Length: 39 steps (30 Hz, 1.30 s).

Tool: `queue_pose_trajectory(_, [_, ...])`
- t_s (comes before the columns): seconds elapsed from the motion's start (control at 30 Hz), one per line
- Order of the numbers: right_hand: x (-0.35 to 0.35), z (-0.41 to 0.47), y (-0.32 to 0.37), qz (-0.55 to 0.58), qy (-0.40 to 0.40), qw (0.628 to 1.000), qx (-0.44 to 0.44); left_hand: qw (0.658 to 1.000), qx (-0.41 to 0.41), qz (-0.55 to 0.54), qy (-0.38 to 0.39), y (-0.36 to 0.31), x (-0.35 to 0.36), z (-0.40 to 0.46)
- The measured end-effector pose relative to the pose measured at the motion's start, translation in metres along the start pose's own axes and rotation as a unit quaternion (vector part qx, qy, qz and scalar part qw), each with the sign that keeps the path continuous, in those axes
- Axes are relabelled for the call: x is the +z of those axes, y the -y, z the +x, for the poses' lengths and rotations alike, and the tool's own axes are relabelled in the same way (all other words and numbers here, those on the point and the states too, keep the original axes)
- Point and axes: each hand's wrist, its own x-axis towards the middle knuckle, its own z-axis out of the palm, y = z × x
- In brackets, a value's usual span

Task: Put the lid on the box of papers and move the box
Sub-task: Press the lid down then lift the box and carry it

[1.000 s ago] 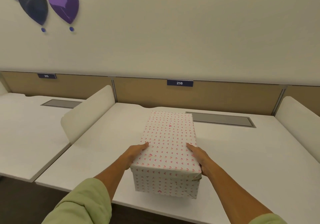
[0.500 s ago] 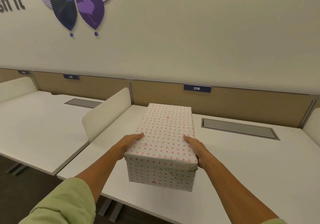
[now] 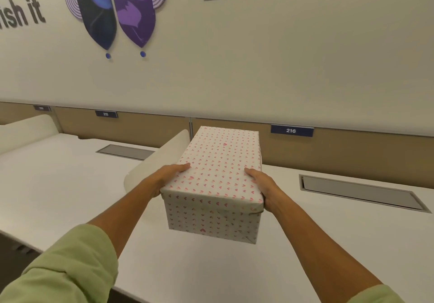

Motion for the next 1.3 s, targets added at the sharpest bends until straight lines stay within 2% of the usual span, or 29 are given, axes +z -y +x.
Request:
queue_pose_trajectory(0.27, [0.061,0.06,0.022,-0.012,-0.019,1.0,-0.007,1.0,0.005,0.012,0.021,-0.033,-0.068,0.079])
queue_pose_trajectory(0.57, [0.112,0.125,0.031,-0.042,-0.04,0.998,-0.011,0.999,-0.015,0.01,0.042,-0.03,-0.117,0.159])
queue_pose_trajectory(0.8, [0.129,0.172,0.019,-0.07,-0.041,0.997,-0.006,0.998,-0.025,0.006,0.054,-0.009,-0.132,0.207])
queue_pose_trajectory(1.3, [0.156,0.235,-0.015,-0.06,-0.043,0.997,0.009,0.995,0.012,0.092,0.036,0.025,-0.148,0.269])
